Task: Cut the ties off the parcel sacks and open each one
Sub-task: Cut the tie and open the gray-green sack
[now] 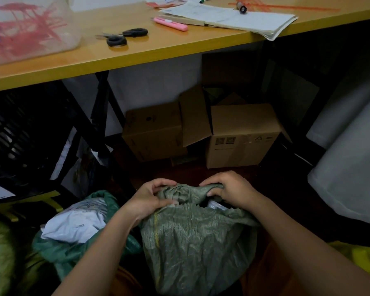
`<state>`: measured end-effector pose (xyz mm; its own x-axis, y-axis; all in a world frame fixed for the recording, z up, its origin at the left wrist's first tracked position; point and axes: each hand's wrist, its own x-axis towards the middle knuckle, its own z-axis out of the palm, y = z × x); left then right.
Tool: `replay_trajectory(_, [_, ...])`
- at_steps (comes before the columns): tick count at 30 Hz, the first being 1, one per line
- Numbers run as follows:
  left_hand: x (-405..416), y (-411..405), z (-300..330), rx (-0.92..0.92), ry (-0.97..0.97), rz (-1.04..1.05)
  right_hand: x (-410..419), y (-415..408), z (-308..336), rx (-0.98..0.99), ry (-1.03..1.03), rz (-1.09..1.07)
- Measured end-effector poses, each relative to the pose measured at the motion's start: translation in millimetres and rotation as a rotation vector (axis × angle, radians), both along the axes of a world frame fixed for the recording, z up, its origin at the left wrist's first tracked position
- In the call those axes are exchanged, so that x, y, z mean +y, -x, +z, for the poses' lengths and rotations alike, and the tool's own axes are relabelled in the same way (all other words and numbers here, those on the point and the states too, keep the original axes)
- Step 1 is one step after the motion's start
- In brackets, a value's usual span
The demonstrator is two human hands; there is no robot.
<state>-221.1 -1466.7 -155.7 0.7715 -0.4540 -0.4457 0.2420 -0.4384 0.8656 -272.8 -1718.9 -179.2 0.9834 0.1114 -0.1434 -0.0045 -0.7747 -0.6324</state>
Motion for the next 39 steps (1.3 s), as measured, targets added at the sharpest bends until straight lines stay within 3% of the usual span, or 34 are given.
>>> replay_trajectory(2, [1,3,3,-0.081,-0.176,-0.194,-5,4,-2,0.028,-0.159,-0.059])
replay_trajectory(5, [1,8,1,-0.252,-0.653,-0.508,-13,10,-3,0.004,-0.232,-0.099])
replay_trajectory(7, [-2,12,-2,-0.353,-0.759,-0.556,-16,13,-2,0.009,-0.289,-0.151])
replay_trajectory(10, [-6,13,-5,-0.45,-0.694,-0.462,-20,18,-1,0.023,-0.463,-0.318])
replay_trajectory(14, [-6,3,2,-0.672,-0.675,-0.214,-17,24,3,0.054,-0.853,-0.508])
replay_trajectory(18, [-6,-13,18,-0.859,-0.487,0.16,-8,31,2,0.098,-1.187,-0.585])
replay_trajectory(20, [-9,-22,26,-0.892,-0.4,0.232,-5,32,-2,0.103,-1.245,-0.63])
replay_trajectory(22, [-15,-21,27,-0.879,-0.38,0.219,-3,31,-6,0.083,-1.225,-0.737])
replay_trajectory(24, [-20,-14,21,-0.838,-0.517,0.183,-2,30,-8,0.061,-1.19,-0.83])
replay_trajectory(26, [-26,-2,9,-0.649,-0.643,0.147,-4,30,-7,0.037,-1.157,-0.858])
replay_trajectory(29, [-42,13,-3,-0.311,-0.532,0.185,-7,31,-4,0.031,-1.051,-0.824])
replay_trajectory(33, [-66,19,-6,-0.169,-0.283,0.323,-2,35,-3,0.094,-1.008,-0.689])
replay_trajectory(36, [-75,20,-11,-0.123,-0.261,0.361,-2,38,-4,0.153,-0.982,-0.623])
replay_trajectory(39, [-73,23,-14,-0.12,-0.243,0.415,-4,39,-5,0.079,-0.858,-0.59])
